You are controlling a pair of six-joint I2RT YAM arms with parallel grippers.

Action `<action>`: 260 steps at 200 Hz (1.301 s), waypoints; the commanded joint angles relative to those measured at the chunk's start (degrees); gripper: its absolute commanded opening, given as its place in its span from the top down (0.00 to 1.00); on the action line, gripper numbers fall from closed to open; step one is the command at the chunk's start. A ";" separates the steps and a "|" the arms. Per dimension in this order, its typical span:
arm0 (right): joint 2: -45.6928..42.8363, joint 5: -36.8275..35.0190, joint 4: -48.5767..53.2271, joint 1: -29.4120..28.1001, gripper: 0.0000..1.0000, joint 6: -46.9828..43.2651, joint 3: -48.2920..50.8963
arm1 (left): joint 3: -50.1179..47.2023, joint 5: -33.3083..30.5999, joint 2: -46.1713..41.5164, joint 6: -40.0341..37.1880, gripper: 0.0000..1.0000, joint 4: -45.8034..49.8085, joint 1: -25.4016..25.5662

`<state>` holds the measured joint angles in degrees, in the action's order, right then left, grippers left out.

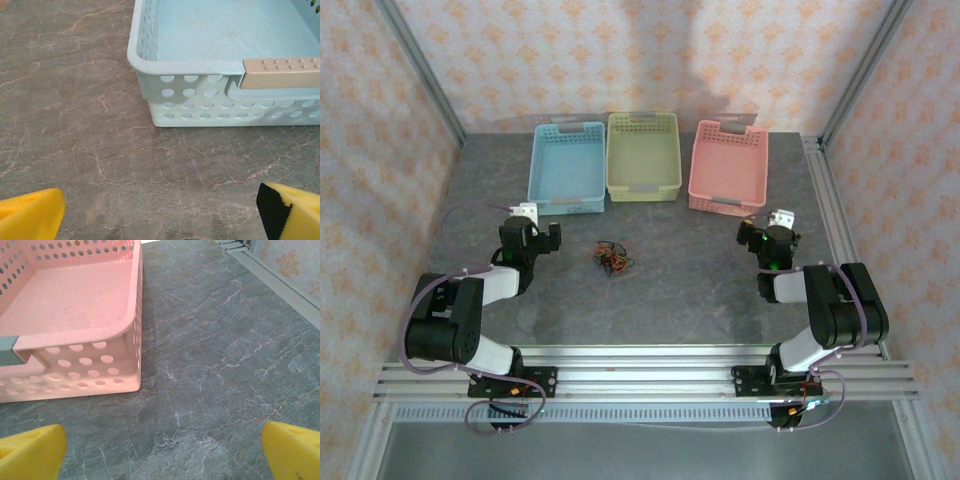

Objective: Untangle the cables

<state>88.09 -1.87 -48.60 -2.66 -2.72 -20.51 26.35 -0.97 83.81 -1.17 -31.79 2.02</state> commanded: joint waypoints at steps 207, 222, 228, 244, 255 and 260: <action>0.94 -1.47 -2.77 0.70 0.01 0.04 -1.83 | 2.11 -17.62 -15.30 7.91 0.00 7.32 4.67; 0.71 -1.56 -4.23 0.71 0.01 0.00 -1.03 | 3.03 -9.93 -18.76 10.48 0.00 10.74 4.56; 0.61 -1.86 -6.03 0.68 0.01 0.02 0.02 | 2.76 -6.91 -19.84 10.73 0.00 10.55 4.55; -2.29 -0.68 -6.36 0.63 0.09 -0.42 1.28 | 1.21 -2.52 -21.85 11.68 0.00 8.31 4.54; -5.74 -1.29 -3.10 -0.16 0.12 -1.54 1.11 | 0.97 -1.71 -22.60 12.80 0.00 8.26 4.44; -7.50 -2.79 -1.55 -0.89 0.11 -2.06 1.08 | 1.11 -1.95 -22.77 13.62 0.00 8.81 4.46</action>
<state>86.91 -2.37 -51.35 -2.44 -3.20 -20.01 27.81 -7.81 62.65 7.84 -24.69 6.39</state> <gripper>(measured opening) 0.893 0.998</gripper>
